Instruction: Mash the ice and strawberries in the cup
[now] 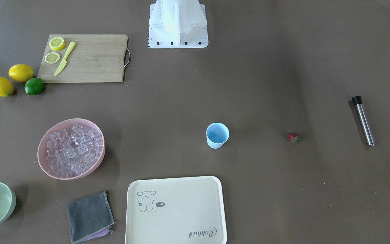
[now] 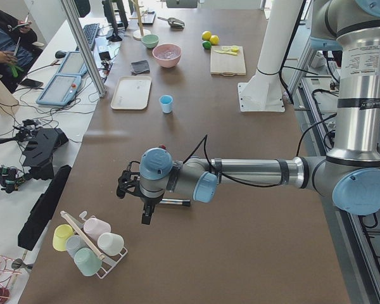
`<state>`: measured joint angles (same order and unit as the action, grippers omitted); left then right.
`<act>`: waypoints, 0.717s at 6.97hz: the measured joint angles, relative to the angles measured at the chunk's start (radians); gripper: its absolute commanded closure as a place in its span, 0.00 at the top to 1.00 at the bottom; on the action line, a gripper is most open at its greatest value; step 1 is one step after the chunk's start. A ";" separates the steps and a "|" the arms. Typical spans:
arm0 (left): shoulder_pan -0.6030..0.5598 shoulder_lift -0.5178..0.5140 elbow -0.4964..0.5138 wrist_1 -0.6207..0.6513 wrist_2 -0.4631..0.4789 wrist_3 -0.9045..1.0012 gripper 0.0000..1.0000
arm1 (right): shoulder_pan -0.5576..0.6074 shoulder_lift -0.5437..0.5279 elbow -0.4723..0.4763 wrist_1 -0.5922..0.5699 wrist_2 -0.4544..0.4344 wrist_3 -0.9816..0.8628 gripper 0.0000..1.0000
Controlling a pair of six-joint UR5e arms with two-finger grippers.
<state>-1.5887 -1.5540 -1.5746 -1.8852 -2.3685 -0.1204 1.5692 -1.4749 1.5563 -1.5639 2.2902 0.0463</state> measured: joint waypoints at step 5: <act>0.002 0.003 -0.002 -0.003 -0.001 0.002 0.99 | 0.016 -0.005 0.010 -0.009 0.010 0.001 1.00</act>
<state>-1.5864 -1.5514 -1.5763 -1.8882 -2.3700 -0.1188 1.5851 -1.4798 1.5662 -1.5729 2.3003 0.0475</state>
